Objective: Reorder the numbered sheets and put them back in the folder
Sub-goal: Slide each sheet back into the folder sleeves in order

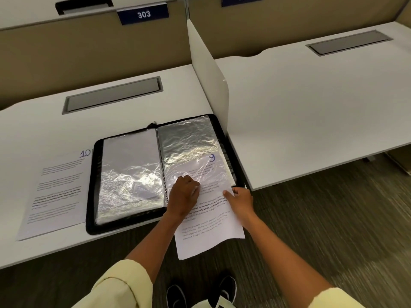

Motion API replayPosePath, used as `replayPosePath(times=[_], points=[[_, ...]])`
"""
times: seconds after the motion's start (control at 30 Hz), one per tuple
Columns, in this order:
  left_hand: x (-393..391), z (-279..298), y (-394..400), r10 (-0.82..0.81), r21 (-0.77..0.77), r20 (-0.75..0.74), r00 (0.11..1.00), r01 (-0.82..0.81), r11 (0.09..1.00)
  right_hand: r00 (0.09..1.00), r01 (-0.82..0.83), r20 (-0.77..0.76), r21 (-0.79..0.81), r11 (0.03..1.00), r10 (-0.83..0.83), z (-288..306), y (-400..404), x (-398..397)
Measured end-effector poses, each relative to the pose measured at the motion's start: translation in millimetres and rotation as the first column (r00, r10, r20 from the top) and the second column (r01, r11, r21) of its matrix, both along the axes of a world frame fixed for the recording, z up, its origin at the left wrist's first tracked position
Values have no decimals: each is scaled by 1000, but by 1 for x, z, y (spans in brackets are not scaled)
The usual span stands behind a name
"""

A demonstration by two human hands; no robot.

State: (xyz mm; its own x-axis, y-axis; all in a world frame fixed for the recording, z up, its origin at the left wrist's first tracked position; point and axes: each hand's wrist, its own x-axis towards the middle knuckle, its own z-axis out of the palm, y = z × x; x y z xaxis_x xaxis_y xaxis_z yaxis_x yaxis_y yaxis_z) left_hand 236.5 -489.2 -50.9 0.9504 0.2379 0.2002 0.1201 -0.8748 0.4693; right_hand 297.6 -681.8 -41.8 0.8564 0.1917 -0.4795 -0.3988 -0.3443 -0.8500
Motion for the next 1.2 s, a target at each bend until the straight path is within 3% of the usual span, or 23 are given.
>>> replayPosePath(times=[0.43, 0.97, 1.07, 1.2], points=[[-27, -10, 20, 4, -37, -15, 1000, -5, 999, 993, 1, -121, 71, 997, 8, -13, -21, -25], [-30, -1, 23, -5, -197, -41, 999, -3, 980, 996, 87, 18, -39, 995, -87, 11, -3, -23], [-33, -4, 28, 0, -189, -43, 999, -8, 982, 983, 180, -13, -46, 983, -181, 5, -16, -46], [-34, -9, 34, -4, -184, -61, 998, -7, 983, 939, 330, -124, 67, 941, -321, 2, -23, -88]])
